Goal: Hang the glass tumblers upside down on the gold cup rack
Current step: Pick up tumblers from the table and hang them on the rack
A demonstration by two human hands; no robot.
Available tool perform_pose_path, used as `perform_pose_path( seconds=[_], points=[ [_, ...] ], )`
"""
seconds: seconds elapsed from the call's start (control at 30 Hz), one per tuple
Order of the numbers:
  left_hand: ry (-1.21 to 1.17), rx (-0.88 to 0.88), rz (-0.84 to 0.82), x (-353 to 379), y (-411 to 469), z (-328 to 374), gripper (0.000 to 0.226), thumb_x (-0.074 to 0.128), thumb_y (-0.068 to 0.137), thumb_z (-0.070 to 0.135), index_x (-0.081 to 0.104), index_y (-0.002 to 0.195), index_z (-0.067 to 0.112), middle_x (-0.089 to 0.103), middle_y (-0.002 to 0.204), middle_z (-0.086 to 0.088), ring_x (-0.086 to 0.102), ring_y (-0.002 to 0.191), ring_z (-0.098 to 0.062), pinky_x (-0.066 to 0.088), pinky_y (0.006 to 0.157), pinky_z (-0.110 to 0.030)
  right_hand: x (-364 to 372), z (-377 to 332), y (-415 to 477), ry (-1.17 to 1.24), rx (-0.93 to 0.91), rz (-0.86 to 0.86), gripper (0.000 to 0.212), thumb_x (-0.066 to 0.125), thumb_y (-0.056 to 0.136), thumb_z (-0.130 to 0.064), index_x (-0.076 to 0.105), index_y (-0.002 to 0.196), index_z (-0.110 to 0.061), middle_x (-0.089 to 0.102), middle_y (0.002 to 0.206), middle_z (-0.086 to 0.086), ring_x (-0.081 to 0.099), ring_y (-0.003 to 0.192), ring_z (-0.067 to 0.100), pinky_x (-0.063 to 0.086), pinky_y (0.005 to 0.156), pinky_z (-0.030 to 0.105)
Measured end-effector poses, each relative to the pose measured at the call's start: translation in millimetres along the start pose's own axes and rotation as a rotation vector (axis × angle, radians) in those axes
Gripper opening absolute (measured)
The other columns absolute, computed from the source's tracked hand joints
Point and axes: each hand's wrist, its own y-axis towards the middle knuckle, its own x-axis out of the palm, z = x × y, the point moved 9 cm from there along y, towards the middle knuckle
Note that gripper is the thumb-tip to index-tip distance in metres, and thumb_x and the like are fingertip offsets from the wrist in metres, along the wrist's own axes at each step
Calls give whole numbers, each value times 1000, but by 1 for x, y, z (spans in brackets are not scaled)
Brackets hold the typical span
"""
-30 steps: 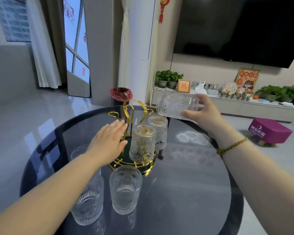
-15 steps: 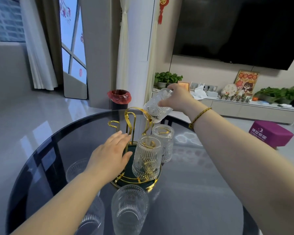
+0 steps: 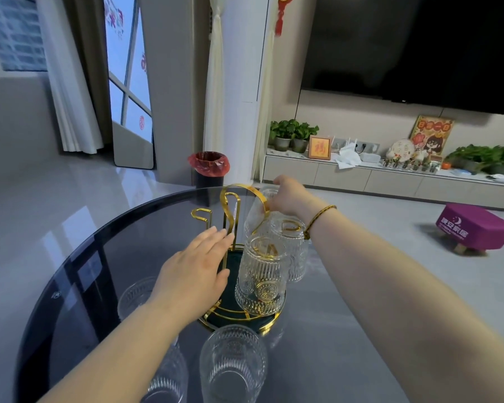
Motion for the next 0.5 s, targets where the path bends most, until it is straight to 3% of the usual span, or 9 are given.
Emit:
perform_pose_path(
  seconds=[0.3,0.5],
  points=[
    [-27,-9,4,-1,2,-1,56,40,91,31,11,138,33,15,151,12,8,138,-4,34,105,-31,13,8,6,-23,6,-22,67,71,69,-24,40,126,-7,53,124,15,50,110,30,43,81,32],
    [-38,-15,12,-1,2,-1,55,40,91,30,12,138,34,15,151,12,8,138,-4,35,104,-31,13,8,8,1,-16,17,57,70,71,-20,44,120,-8,56,116,14,50,94,23,43,74,31]
  ],
)
